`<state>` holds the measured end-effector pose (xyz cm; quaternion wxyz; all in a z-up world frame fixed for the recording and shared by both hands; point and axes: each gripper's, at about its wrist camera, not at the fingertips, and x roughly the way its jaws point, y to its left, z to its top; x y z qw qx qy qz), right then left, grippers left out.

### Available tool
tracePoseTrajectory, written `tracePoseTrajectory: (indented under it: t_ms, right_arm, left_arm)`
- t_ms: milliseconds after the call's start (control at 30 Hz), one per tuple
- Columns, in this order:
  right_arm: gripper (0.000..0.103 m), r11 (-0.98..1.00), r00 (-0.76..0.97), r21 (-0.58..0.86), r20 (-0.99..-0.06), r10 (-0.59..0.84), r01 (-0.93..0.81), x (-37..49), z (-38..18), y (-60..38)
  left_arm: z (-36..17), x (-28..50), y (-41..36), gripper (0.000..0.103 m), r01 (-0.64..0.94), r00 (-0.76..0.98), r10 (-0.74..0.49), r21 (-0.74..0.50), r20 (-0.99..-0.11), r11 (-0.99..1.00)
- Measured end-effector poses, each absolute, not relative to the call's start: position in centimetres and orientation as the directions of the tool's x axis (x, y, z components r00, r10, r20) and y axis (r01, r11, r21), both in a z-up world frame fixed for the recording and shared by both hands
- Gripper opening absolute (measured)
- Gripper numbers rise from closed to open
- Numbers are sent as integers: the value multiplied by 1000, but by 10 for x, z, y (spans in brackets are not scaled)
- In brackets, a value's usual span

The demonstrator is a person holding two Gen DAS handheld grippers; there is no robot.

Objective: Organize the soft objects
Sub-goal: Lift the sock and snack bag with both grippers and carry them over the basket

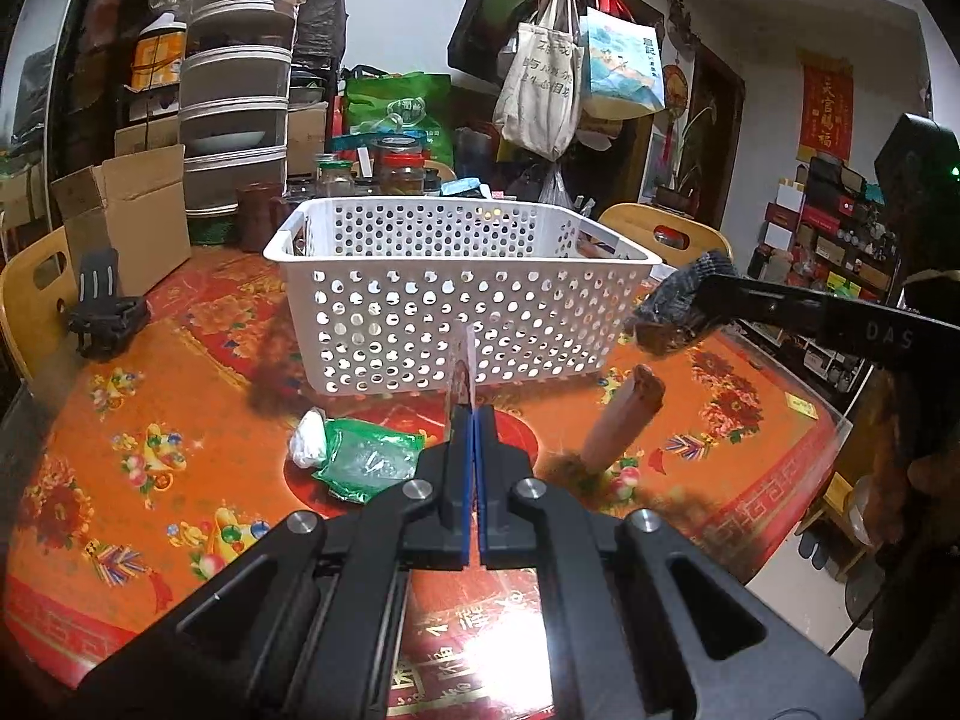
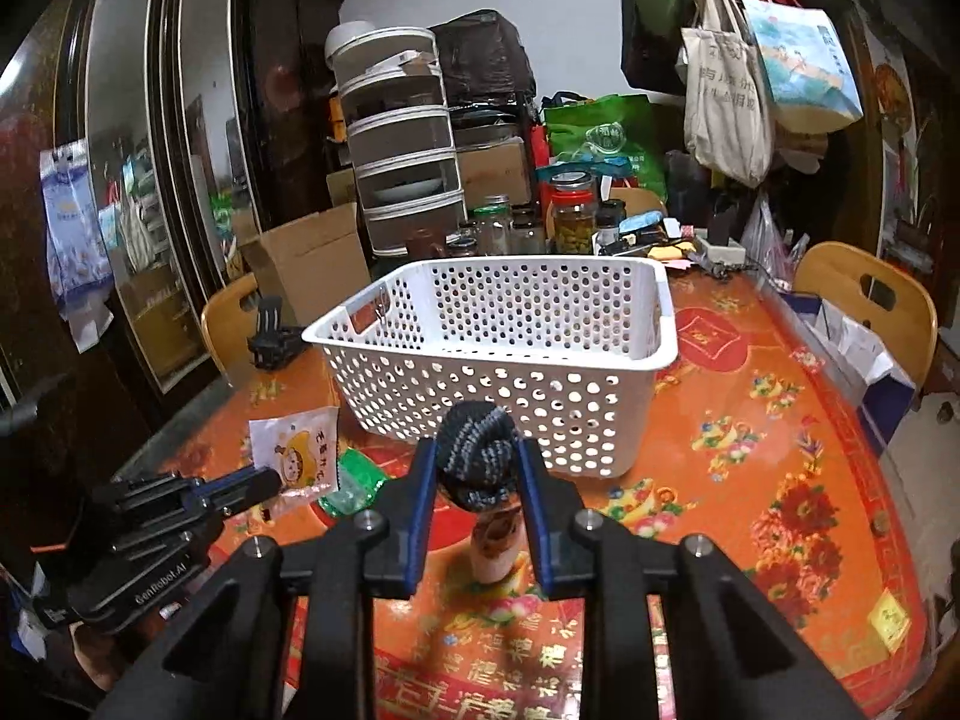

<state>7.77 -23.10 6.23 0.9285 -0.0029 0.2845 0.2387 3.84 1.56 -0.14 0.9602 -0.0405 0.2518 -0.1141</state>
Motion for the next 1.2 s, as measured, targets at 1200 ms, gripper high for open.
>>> tracePoseTrajectory:
  t_ms: [1200]
  right_arm:
    - [25, 904, 778, 79, -480, 405, -421, 123, 118, -234]
  left_arm:
    - [101, 92, 4, 1, 247, 887, -250, -60, -387, 967]
